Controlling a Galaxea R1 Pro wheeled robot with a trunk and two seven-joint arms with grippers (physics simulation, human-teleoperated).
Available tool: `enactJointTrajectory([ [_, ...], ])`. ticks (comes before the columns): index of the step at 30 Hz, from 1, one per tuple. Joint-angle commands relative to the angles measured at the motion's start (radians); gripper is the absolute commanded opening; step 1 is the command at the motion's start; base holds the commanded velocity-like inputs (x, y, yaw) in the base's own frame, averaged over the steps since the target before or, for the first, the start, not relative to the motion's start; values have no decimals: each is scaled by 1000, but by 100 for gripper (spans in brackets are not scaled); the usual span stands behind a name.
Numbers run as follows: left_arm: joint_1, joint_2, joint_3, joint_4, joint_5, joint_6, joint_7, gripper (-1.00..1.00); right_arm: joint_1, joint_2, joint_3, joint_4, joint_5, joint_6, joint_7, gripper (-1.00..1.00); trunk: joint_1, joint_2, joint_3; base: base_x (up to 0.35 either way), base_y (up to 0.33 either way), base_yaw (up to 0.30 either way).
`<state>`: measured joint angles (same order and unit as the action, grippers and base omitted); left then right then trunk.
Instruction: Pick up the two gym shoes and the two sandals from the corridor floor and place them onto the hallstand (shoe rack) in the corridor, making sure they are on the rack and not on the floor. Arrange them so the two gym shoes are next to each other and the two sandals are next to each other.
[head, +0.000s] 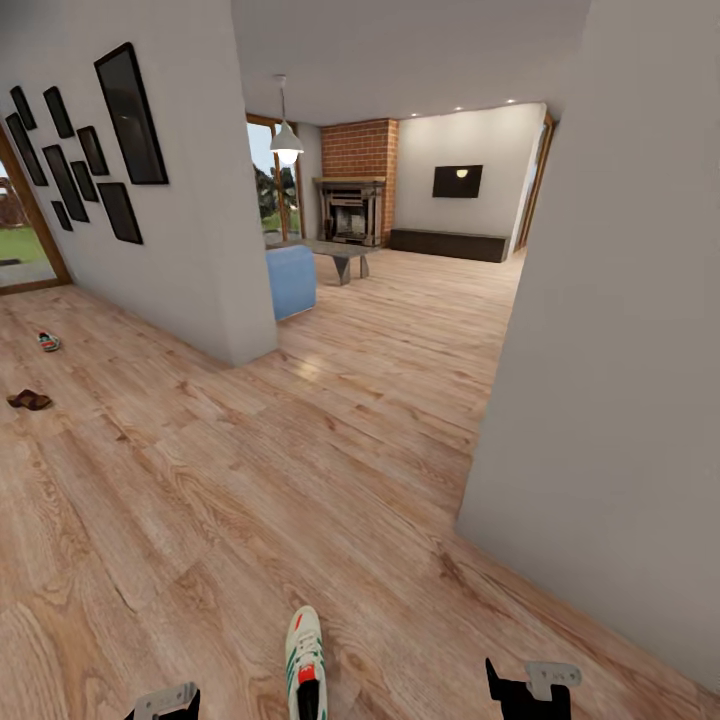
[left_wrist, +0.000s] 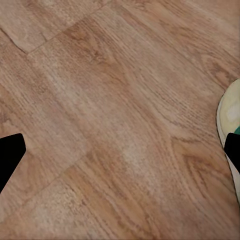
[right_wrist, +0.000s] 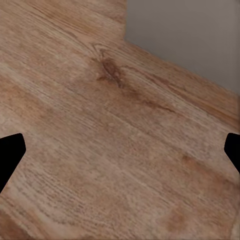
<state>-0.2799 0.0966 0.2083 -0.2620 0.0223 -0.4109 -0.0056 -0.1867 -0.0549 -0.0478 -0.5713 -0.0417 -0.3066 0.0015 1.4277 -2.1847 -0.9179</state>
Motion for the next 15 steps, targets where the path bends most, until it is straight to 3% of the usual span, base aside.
enactJointTrajectory([
  [1,-1,0,0,1,2,-3,-1,100,0,0,1,1,-4,-3,0,100,0,0,-1,4,-13,0],
  [15,-1,0,0,0,2,-3,-1,100,0,-1,1,1,-4,-3,0,100,0,0,-1,1,-2,0],
])
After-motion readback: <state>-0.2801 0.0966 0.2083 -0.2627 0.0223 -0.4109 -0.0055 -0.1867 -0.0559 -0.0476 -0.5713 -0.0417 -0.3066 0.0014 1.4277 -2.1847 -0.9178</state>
